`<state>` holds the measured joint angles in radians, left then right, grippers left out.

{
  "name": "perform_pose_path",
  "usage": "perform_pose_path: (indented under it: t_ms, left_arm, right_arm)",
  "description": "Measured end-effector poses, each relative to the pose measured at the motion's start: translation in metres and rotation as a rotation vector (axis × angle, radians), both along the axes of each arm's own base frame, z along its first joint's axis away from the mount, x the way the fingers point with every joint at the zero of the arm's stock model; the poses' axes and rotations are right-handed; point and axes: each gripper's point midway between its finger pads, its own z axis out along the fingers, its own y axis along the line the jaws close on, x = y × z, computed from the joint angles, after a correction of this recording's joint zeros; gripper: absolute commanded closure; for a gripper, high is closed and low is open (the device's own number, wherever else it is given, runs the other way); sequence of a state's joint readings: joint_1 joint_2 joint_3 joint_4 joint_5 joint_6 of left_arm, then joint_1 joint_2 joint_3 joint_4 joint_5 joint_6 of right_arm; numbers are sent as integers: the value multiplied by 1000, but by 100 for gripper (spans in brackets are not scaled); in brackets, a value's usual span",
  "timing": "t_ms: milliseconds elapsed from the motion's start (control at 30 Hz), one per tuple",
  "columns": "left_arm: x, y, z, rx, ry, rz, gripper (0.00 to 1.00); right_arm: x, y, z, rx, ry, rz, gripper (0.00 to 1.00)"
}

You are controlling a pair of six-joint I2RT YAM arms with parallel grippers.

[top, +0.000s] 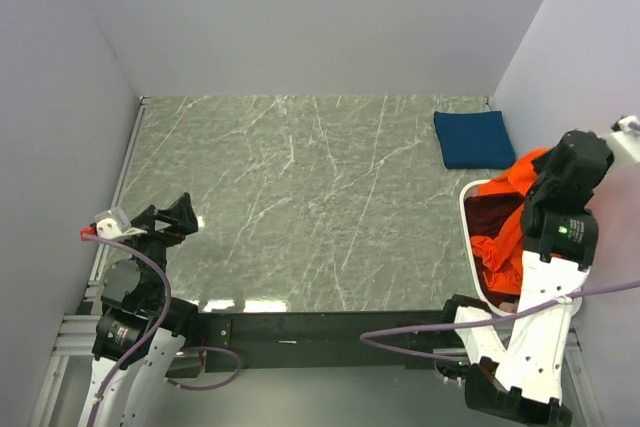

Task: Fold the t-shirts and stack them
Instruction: Grab the tshirt from the pile, then move the tshirt to the center of the board

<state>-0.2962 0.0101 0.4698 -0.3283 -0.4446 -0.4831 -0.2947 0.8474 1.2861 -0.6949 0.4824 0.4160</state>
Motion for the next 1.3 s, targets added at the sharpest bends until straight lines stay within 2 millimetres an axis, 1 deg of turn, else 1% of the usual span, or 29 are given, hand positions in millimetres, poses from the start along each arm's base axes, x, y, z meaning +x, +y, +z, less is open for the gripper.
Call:
perform_pose_path:
  t_ms: [67,133,200,267,300,367,400,433,500,533,600,667,733,800,833,867,900,933,967,1033,1067,1167,1200,1233,1267,1300]
  left_arm:
    - [0,-1,0,1,-1,-6,1]
    - [0,-2,0,3,-2,-13,1]
    - [0,-4,1,7,-2,-23,1]
    - [0,-6,1,10,-2,-32,0]
    - [0,-6,1,12,-2,-35,1]
    - [0,-7,0,14,-2,-38,1]
    - [0,-7,0,15,-2,-39,0]
    - [0,-7,0,15,-2,-40,1]
    - [0,-8,0,17,-2,-47,1]
    - [0,-9,1,17,-2,-50,0]
    - [0,-9,1,19,-2,-54,1]
    - [0,-9,0,22,-2,-53,0]
    - [0,-9,0,24,0,-53,1]
    - [1,-10,0,26,3,-54,1]
    - [1,-10,0,27,6,-54,1]
    - [2,-10,-1,28,9,-55,1]
    - [2,-10,-1,29,12,-56,0]
    - [3,-11,-2,30,15,-57,1]
    - [3,-11,-2,30,16,-57,1]
    - [3,-11,-2,31,19,-59,0]
    - [3,-11,-2,31,20,-60,0]
    - [3,-12,-1,31,17,-62,1]
    - [3,-12,0,31,18,-62,1]
    - [3,-12,0,31,19,-63,1]
    - [4,-12,0,32,22,-64,1]
    - [4,-13,0,33,26,-66,0]
  right_arm:
    - [8,13,26,-20,-35,89,100]
    - [18,29,48,-42,-61,181,100]
    - [29,52,69,-76,-85,286,100]
    - [42,70,88,-107,-97,375,100]
    - [48,81,93,-113,-103,419,100]
    - [63,96,109,-133,-109,484,100]
    - [68,105,120,-145,-129,518,100]
    - [78,116,127,-153,-140,554,100]
    - [94,136,132,-157,-147,616,100]
    - [102,148,131,-156,-145,652,100]
    - [117,173,127,-154,-133,716,100]
    - [130,203,123,-149,-125,786,100]
    - [139,239,116,-144,-119,859,100]
    - [145,284,102,-134,-108,948,100]
    - [145,304,94,-128,-102,987,100]
    - [143,333,83,-117,-92,1040,100]
    - [142,358,69,-108,-73,1082,98]
    - [138,385,57,-101,-57,1127,92]
    - [135,408,46,-95,-43,1169,84]
    - [130,464,16,-89,7,1254,75]
    - [126,492,1,-91,34,1296,62]
    - [118,560,-39,-109,113,1392,44]
    - [116,578,-50,-114,133,1418,42]
    - [113,590,-58,-122,150,1439,39]
    - [109,599,-65,-127,166,1458,36]
    - [107,602,-70,-133,179,1465,36]
